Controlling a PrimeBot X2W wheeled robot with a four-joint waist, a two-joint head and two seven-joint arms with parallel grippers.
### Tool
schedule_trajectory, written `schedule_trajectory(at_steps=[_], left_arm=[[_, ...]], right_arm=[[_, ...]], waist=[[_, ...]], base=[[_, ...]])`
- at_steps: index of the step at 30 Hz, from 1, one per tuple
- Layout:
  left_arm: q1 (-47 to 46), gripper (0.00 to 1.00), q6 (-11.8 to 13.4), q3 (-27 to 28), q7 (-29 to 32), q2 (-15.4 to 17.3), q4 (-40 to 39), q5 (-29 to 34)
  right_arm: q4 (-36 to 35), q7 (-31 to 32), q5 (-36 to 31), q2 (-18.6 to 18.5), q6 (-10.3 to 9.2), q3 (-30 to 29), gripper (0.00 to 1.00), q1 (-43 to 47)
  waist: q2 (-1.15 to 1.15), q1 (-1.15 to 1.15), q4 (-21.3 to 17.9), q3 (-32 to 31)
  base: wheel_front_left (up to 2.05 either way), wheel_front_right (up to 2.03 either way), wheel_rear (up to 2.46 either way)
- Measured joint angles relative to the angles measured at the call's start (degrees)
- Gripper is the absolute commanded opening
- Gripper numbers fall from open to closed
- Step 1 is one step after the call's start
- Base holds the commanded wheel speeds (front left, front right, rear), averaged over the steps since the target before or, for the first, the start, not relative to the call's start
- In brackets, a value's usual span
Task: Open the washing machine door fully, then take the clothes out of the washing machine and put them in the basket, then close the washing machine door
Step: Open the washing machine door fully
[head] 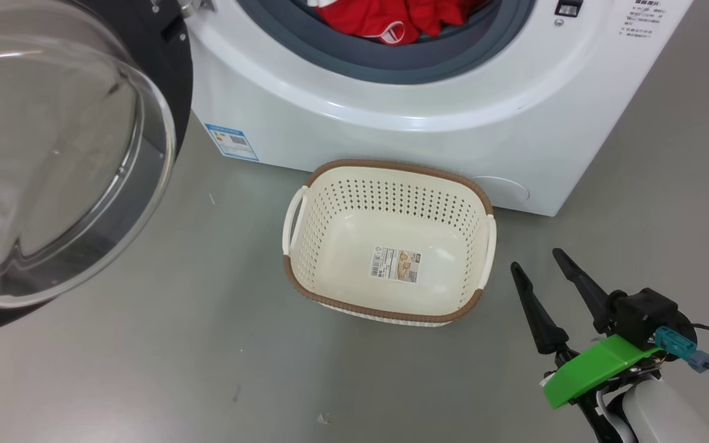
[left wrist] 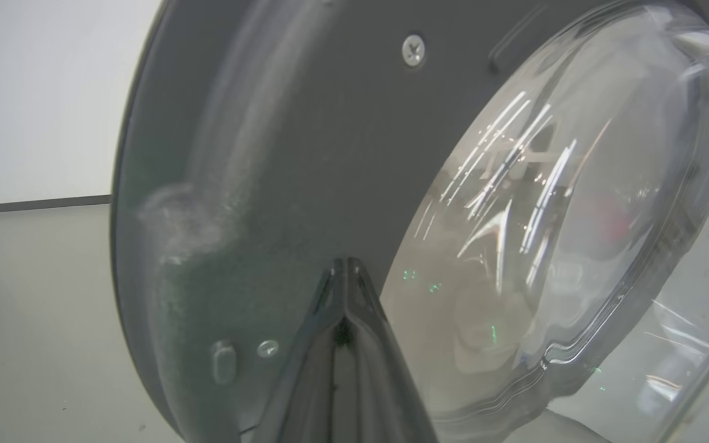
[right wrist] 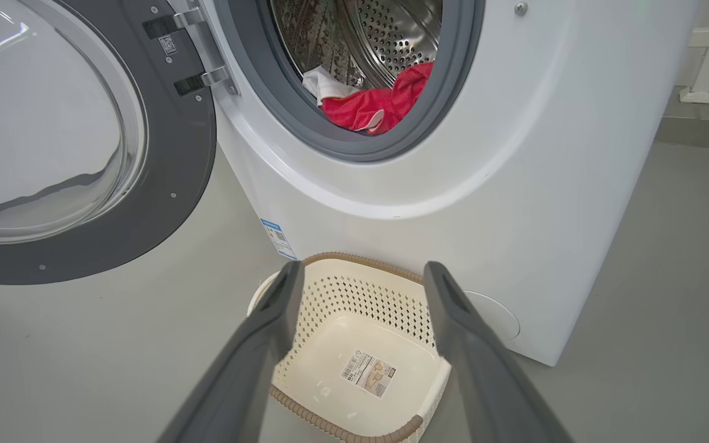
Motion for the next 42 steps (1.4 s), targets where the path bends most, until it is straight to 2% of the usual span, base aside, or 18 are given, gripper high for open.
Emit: schedule_trajectory(at_steps=[11,22,29,30,31,32,35,38,39,40,42], left_arm=[[-1.5,0.0,-0.4,-0.4,-0.2,1.6,2.7,-1.2],[-0.9,0.0,-0.4,-3.7,-0.2,1.8,2.6,-4.1],[6.3,0.0,-0.4,-6.9,-0.1,-0.5,-3.0,-4.6],[7.2,0.04,-0.4,-7.2,-0.2,-1.1,-3.9,-4.6],[8.2,0.2,-0.4,-7.4,-0.2,-1.8,-4.8,-4.6],[9.2,0.32,-0.4,-7.7,-0.2,-2.5,-5.7,-4.6],[12.0,0.47,-0.4,-8.8,-0.2,-4.2,-8.2,-4.6],[14.9,0.94,-0.4,-9.5,-0.2,-5.5,-11.1,-4.5],[15.9,0.94,-0.4,-10.3,-0.2,-5.9,-12.2,-4.4],[17.0,1.0,-0.4,-11.2,-0.2,-6.3,-13.5,-4.4],[18.7,1.0,-0.4,-12.2,-0.2,-7.4,-15.7,-4.4]], right_arm=[[0.1,0.0,-1.0,0.4,0.0,-0.2,1.0,-0.1],[0.2,0.0,-1.0,0.7,0.0,-0.3,1.0,-0.1],[0.3,0.0,-0.4,0.9,0.0,-0.2,1.0,0.4],[0.3,0.0,-0.4,1.0,0.0,-0.2,1.0,0.6],[0.3,0.0,-0.4,1.0,0.01,-0.2,1.0,0.9],[0.3,0.0,0.0,1.1,0.01,-0.3,1.0,1.4],[0.2,0.0,1.0,1.2,0.01,-0.4,1.0,2.6],[0.0,0.0,1.1,1.5,0.01,-0.6,1.0,3.5],[0.0,0.0,1.1,1.5,0.0,-0.6,1.0,3.9],[0.0,0.0,1.1,1.6,0.0,-0.6,1.0,4.1],[-0.2,0.0,1.3,1.6,0.0,-0.7,1.0,4.6]], waist=[[0.0,0.0,-0.4,0.3],[0.0,0.0,0.0,-1.8],[0.0,0.0,0.2,-4.8],[0.0,0.0,0.2,-5.2],[0.0,0.0,0.2,-5.6],[0.0,0.0,0.2,-6.0],[0.0,0.0,0.3,-7.2],[0.0,0.0,0.3,-8.4],[0.0,0.0,0.2,-8.7],[0.0,0.0,0.2,-9.0],[0.0,0.0,-0.1,-9.5]], base=[[0.0,0.0,0.0],[0.0,0.0,0.0],[0.0,0.0,0.0],[0.0,0.0,0.0],[0.0,0.0,0.0],[0.0,0.0,0.0],[0.0,0.0,0.0],[0.0,0.0,0.0],[0.0,0.0,0.0],[0.0,0.0,0.0],[0.0,0.0,0.0]])
